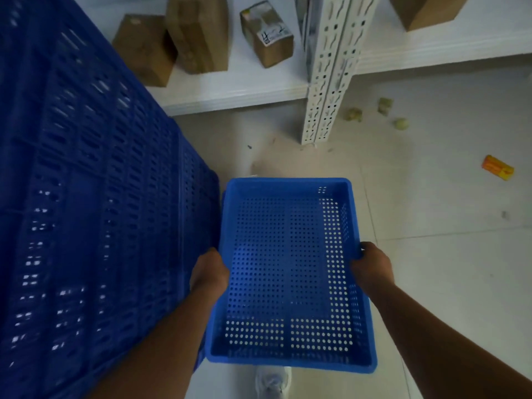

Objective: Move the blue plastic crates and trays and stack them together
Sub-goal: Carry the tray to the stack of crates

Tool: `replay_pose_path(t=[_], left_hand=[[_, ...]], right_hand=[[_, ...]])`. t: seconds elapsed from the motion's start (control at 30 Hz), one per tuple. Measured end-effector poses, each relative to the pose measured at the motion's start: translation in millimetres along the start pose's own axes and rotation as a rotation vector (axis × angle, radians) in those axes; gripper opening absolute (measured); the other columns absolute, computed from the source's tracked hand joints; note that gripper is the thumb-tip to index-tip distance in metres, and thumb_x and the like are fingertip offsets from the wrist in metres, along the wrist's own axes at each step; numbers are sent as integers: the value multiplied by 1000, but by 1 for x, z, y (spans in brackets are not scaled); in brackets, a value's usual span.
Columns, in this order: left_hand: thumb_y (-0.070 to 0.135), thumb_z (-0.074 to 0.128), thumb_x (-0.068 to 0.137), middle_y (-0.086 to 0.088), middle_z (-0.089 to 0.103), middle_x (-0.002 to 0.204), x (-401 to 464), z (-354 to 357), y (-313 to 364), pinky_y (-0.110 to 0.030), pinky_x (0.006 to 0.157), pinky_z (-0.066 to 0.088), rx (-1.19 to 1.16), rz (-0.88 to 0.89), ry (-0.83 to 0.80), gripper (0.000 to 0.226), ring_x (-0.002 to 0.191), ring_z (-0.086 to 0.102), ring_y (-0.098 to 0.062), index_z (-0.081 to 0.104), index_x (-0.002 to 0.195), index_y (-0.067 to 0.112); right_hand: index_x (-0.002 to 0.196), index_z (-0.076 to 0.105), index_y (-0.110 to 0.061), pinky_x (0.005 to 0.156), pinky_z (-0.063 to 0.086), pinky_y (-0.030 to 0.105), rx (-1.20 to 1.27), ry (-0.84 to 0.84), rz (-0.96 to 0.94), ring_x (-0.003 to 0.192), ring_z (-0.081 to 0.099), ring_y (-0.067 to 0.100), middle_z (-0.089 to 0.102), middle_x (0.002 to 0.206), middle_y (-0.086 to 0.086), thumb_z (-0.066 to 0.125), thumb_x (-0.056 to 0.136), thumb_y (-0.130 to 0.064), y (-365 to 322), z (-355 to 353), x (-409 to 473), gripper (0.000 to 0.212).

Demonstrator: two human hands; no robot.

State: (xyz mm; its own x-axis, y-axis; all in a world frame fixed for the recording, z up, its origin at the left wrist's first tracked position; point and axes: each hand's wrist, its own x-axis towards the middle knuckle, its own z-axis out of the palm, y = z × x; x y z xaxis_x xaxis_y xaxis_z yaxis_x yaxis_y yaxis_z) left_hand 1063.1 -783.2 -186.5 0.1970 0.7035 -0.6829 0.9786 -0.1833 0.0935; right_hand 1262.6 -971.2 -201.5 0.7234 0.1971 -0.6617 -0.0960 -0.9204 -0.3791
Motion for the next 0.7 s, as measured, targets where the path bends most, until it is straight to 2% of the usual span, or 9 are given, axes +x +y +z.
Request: replay_pose_path(t=[0.1,0.2,0.3,0.4,0.47,0.63,0.7], left_hand=[[4,39,98,-24,60,114,17,4,-4,-43,85,55,-5,-38,-13,22,101,62,-35,52,113,-6],[3,40,97,-23,61,110,36,8,-9,-41,80,54,-17,-74,-7,22,88,61,-29,50,115,-7],[1,39,96,-23,62,109,54,16,-13,-41,78,55,-22,-85,13,22,92,63,-33,49,114,-7],[-1,36,96,-26,60,115,67,27,-13,-45,86,54,-44,-111,15,25,101,62,-36,47,117,-8],[-3,37,95,-27,60,118,75,34,-12,-46,86,54,-54,-117,10,29,104,62,-38,45,121,-9],[-1,39,95,-26,59,117,97,50,-13,-45,87,54,-67,-139,17,25,104,61,-36,47,118,-8],[-1,42,94,-27,59,118,104,55,-13,-43,89,52,-75,-164,28,27,107,60,-38,47,119,-8]], right_hand=[[126,52,-5,71,47,33,-1,-3,-22,81,53,26,64,115,17,52,82,-4,-12,11,16,43],[129,50,-7,67,47,34,-13,-39,-56,78,54,25,64,114,15,49,83,-5,-19,23,34,46],[126,51,-8,69,54,39,20,-80,-68,78,59,27,61,98,7,49,83,-4,-22,34,49,44],[124,53,-9,64,52,32,44,-95,-70,69,57,17,55,82,-4,51,84,-6,-21,47,63,40],[126,52,-10,57,49,27,43,-105,-75,64,55,11,53,76,-9,51,85,-6,-19,54,74,41],[129,49,-10,51,44,24,50,-136,-92,62,54,8,52,75,-13,51,85,-4,-11,69,94,44],[127,49,-10,50,42,23,73,-126,-113,63,55,9,57,84,-7,52,85,-5,-8,74,99,43]])
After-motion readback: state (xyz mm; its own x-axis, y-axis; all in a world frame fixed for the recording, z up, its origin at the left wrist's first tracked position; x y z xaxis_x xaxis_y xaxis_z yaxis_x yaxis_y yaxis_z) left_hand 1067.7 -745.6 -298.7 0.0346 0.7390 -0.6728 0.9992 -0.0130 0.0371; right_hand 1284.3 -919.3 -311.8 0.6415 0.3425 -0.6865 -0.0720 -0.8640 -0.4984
